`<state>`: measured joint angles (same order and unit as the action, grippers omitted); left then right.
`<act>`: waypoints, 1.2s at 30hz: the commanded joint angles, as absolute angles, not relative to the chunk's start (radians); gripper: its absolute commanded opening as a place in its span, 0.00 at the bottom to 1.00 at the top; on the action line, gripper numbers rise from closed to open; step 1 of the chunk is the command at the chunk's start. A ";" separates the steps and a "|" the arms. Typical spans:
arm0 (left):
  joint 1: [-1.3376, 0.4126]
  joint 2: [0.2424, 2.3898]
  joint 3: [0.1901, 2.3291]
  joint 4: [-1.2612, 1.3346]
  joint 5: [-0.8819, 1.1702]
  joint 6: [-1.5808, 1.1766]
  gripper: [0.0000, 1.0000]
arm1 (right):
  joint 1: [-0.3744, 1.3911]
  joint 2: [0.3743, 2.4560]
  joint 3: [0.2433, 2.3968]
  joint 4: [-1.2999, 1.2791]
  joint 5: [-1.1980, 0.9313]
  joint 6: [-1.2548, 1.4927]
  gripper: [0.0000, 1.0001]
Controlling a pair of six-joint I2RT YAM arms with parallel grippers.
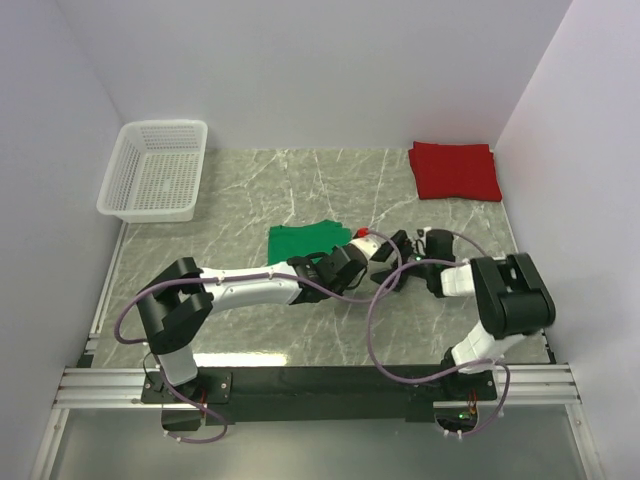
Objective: Fold and stack the t-shirts
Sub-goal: Neatly place the folded tshirt to the corner
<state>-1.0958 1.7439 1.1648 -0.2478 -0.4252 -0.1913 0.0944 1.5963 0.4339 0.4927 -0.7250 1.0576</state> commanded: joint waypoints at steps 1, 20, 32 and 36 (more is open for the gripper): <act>-1.098 1.717 1.163 -0.230 -0.376 -0.218 0.02 | 0.168 1.718 0.466 0.702 -0.719 1.190 0.89; -1.098 1.726 1.201 -0.207 -0.340 -0.273 0.04 | 0.410 1.917 0.814 0.413 -0.611 1.083 0.70; -0.970 1.666 1.192 -0.195 -0.256 -0.379 0.76 | 0.355 1.914 1.115 -0.099 -0.437 0.614 0.00; -0.853 1.542 1.106 -0.201 -0.201 -0.448 0.92 | 0.289 1.948 1.257 -0.236 -0.368 0.473 0.00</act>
<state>-0.9367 1.6791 1.1481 -0.2222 -0.2550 -0.3733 0.3523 1.9270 1.1351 -0.0837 -0.4679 0.6594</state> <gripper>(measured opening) 0.895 0.092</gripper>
